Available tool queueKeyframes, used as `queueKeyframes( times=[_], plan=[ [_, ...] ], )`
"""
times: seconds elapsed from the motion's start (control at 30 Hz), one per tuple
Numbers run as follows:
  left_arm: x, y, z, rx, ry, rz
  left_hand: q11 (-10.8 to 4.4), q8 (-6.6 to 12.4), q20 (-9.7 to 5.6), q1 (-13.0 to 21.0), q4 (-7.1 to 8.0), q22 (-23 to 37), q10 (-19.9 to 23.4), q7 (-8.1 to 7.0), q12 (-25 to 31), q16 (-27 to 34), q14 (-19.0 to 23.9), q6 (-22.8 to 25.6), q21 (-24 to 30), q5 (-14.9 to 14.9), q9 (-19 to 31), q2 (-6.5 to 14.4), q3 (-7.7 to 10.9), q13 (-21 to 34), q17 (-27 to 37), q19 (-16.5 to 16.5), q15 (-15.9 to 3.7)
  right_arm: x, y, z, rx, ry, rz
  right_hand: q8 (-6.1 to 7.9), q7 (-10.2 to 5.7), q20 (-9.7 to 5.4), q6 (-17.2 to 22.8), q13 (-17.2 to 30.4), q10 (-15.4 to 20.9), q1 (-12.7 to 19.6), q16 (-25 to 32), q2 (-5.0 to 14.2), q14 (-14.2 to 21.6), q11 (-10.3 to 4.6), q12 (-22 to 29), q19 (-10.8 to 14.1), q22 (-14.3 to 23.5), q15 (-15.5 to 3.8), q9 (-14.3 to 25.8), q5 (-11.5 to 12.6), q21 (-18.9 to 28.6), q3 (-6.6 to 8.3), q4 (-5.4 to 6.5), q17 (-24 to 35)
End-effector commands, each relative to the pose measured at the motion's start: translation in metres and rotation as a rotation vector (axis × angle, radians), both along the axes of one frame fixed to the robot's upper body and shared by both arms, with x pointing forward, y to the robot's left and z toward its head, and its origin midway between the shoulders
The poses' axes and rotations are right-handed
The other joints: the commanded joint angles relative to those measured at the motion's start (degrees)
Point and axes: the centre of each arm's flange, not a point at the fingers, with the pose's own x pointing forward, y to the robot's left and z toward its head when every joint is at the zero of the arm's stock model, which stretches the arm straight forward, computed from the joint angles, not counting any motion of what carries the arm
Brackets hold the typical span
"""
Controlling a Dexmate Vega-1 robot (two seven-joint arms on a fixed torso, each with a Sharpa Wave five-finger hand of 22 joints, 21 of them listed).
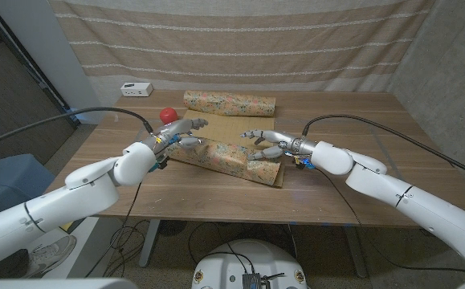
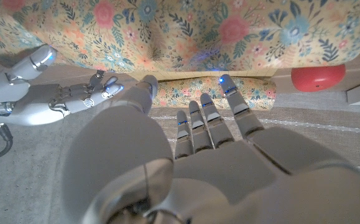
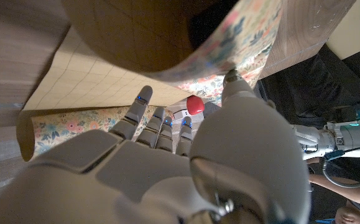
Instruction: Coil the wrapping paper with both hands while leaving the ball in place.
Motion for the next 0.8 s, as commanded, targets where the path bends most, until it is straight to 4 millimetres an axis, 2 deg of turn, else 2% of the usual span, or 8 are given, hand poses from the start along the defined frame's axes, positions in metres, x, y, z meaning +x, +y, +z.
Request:
queueKeyframes(
  times=[0.03,0.27,0.37,0.43,0.5,0.67,0.73,0.8],
  plan=[
    [-0.006,-0.007,0.000,0.087,-0.085,0.048,0.04,-0.11,-0.07,0.7,-0.02,0.2,-0.5,-0.18,0.3,0.1,-0.5,-0.3,-0.2,-0.4,-0.3,0.0,-0.39,0.0,-0.1,-0.4,0.13,-0.007,-0.002,-0.001,-0.024,-0.091,-0.018,0.40,-0.02,0.10,-0.6,0.1,-0.6,-0.8,0.4,0.11,-0.2,-0.07,0.4,-0.1,0.1,0.16,0.0,0.3,-0.2,-0.35,-0.03,-0.1],
    [-0.008,-0.008,0.001,0.081,-0.121,0.044,0.06,-0.20,-0.18,1.3,0.01,0.2,-0.7,-0.42,0.4,0.2,-0.9,-0.6,-0.4,-0.7,-0.9,-0.1,-0.63,0.0,-0.1,-0.5,0.06,-0.009,-0.004,0.000,-0.007,-0.105,-0.018,0.45,0.13,0.14,-1.0,0.0,-0.8,-1.1,0.5,0.22,-0.5,0.22,0.5,-0.2,0.1,0.33,0.0,0.5,-0.5,-0.53,-0.01,-0.3],
    [-0.010,-0.008,0.002,0.062,-0.149,0.032,0.09,-0.18,-0.21,1.1,0.28,0.2,-0.7,-0.43,0.5,0.3,-1.0,-0.7,-0.4,-0.9,-1.2,-0.2,-1.06,0.0,-0.1,-0.6,0.17,-0.010,-0.005,0.002,0.017,-0.107,-0.008,0.60,0.37,0.37,-1.1,0.0,-0.8,-2.4,0.7,0.72,-0.8,0.36,0.7,0.0,0.1,0.55,0.0,0.4,-0.7,-0.89,0.78,-0.3],
    [-0.013,-0.006,0.002,0.025,-0.180,0.008,0.04,-0.10,-0.37,0.3,0.89,0.2,-0.6,-0.55,0.6,0.5,-1.0,-0.5,-0.5,-1.2,-1.6,-0.5,-1.81,-0.1,0.0,-0.5,0.07,-0.010,-0.007,0.004,0.043,-0.100,0.005,0.80,0.52,0.62,-1.1,-0.1,-0.5,-4.2,0.9,1.27,-0.8,0.76,1.0,0.0,0.1,0.65,0.0,0.3,-0.9,-1.36,1.77,-0.4],
    [-0.016,-0.004,0.002,-0.019,-0.199,-0.018,0.20,0.01,-0.46,-2.1,2.50,0.2,-0.4,-0.78,0.9,0.8,-1.0,-0.2,-0.6,-1.9,-2.5,-0.2,-3.24,-0.2,0.3,-0.4,0.12,-0.010,-0.008,0.005,0.072,-0.087,0.018,1.20,0.70,0.76,-0.3,-0.1,0.2,-5.7,1.3,1.91,-0.6,0.85,1.3,0.2,0.1,0.52,0.0,0.2,-1.1,-1.68,2.63,-0.5],
    [-0.021,0.001,0.004,-0.146,-0.234,-0.099,0.96,0.29,0.21,-4.4,3.96,0.2,0.0,-0.94,1.2,1.1,-1.0,0.8,-0.9,-2.3,-3.6,0.7,-3.95,-0.3,0.5,-0.7,0.62,-0.011,-0.014,0.011,0.172,-0.050,0.064,1.38,0.70,1.03,0.2,-0.2,1.0,-7.7,1.9,2.71,0.7,1.00,1.7,1.0,0.2,0.92,0.0,-0.2,-1.2,-2.08,3.76,-0.6],
    [-0.022,0.003,0.004,-0.201,-0.240,-0.134,1.76,0.11,0.83,-6.2,5.09,0.2,-0.8,-1.01,0.9,1.0,-1.6,0.5,-1.4,-2.4,-4.4,1.9,-4.18,-0.5,0.6,-1.5,1.27,-0.011,-0.017,0.013,0.219,-0.031,0.085,1.56,0.72,1.02,0.6,-0.2,1.6,-8.7,2.1,3.10,1.0,1.12,1.9,1.3,0.2,1.05,0.0,-0.4,-1.3,-2.26,4.30,-0.6],
    [-0.021,0.004,0.004,-0.264,-0.223,-0.180,2.52,-0.23,1.54,-8.0,6.30,0.2,-2.1,-2.26,0.6,0.7,-2.8,-0.3,-2.1,-2.5,-5.6,4.2,-3.75,-0.7,0.6,-2.6,2.26,-0.010,-0.019,0.015,0.278,-0.008,0.108,1.68,0.79,0.92,1.0,-0.2,2.4,-9.9,2.4,3.38,1.7,1.60,2.1,1.7,0.2,0.86,0.0,-0.6,-1.4,-2.58,4.97,-0.7]
  ],
)
